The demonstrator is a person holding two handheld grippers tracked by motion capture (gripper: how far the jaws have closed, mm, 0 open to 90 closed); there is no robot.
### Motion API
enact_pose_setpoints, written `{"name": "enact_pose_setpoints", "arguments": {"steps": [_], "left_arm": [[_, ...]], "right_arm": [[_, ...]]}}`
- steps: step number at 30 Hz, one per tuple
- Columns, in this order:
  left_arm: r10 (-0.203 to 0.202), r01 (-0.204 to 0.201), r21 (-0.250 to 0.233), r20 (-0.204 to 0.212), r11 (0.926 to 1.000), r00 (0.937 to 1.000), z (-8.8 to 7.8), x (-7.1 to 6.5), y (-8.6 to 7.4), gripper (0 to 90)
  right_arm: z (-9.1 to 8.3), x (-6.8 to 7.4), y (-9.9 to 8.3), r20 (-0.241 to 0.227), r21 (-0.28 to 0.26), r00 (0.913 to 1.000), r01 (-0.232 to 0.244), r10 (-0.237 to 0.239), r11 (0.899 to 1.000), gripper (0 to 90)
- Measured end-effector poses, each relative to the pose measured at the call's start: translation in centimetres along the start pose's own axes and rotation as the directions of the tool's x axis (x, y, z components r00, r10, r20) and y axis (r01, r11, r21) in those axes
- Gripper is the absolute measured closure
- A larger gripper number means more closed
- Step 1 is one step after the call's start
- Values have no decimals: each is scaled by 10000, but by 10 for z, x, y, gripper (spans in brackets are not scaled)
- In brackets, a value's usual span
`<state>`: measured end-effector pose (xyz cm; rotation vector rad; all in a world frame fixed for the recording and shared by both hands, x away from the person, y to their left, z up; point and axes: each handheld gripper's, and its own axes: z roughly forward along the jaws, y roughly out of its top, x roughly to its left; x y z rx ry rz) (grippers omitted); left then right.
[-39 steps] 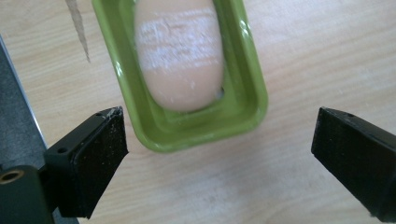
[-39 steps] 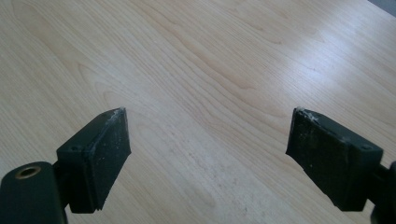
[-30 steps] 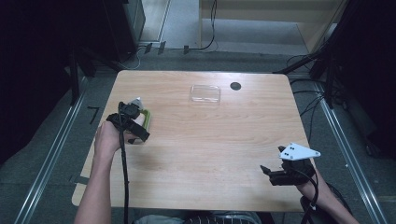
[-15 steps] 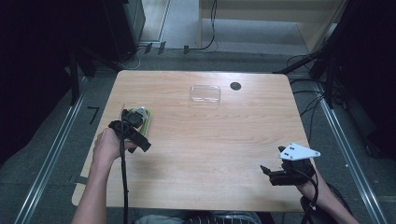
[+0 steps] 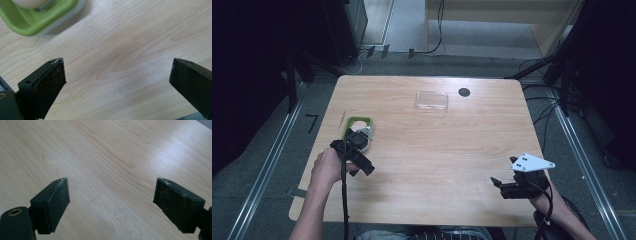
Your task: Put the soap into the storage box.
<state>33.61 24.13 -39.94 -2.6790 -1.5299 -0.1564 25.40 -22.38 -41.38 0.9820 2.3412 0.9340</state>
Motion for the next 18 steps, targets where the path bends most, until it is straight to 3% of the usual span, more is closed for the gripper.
{"name": "enact_pose_setpoints", "arguments": {"steps": [9,18], "left_arm": [[238,-249,770,156,9967,9996,16,-10,-14,3],[161,-174,521,248,9985,9996,23,-19,-30,3]], "right_arm": [[0,0,0,0,3,10000,17,-17,10000,134],[0,0,0,7,-1,10000,32,-32,10000,134]]}}
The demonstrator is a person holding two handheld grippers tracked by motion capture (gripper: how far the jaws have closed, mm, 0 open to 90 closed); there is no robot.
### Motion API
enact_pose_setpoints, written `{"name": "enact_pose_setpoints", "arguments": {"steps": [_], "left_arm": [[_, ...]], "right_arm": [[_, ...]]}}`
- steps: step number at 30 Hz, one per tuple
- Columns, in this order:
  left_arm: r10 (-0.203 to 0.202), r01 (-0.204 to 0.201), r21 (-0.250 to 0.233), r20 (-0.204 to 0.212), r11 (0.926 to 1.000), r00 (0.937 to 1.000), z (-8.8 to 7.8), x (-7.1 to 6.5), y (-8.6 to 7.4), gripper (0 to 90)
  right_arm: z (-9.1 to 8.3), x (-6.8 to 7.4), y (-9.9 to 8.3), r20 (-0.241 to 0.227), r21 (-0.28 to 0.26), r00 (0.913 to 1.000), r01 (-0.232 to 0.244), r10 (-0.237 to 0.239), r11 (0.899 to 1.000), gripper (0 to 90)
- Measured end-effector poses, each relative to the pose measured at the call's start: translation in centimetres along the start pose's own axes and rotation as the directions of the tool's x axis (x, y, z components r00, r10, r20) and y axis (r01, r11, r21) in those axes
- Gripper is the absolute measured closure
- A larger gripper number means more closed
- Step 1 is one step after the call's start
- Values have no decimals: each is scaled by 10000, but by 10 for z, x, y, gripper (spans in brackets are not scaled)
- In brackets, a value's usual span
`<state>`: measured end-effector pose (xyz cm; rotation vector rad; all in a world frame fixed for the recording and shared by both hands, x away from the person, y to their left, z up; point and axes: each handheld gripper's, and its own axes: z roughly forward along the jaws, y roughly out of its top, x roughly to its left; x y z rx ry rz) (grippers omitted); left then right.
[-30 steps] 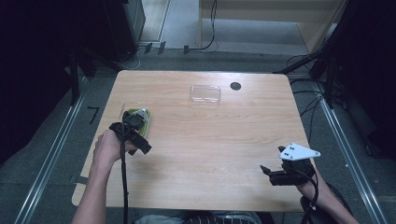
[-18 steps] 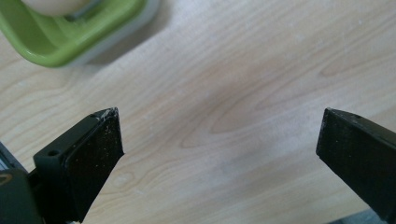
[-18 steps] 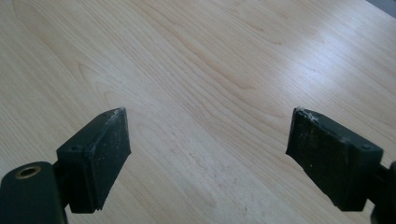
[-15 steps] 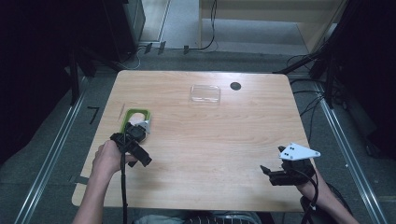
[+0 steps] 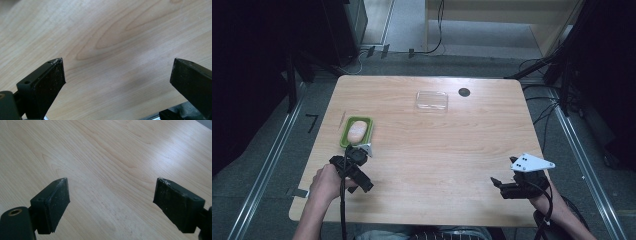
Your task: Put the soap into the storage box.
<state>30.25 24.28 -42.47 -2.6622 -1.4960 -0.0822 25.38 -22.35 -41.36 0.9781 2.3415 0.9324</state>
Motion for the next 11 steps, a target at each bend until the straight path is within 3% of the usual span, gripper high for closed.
{"name": "enact_pose_setpoints", "arguments": {"steps": [11], "left_arm": [[-22,24,-532,46,9986,10000,16,-13,-22,3]], "right_arm": [[1,-1,0,30,-26,10000,-15,16,10000,134]]}}
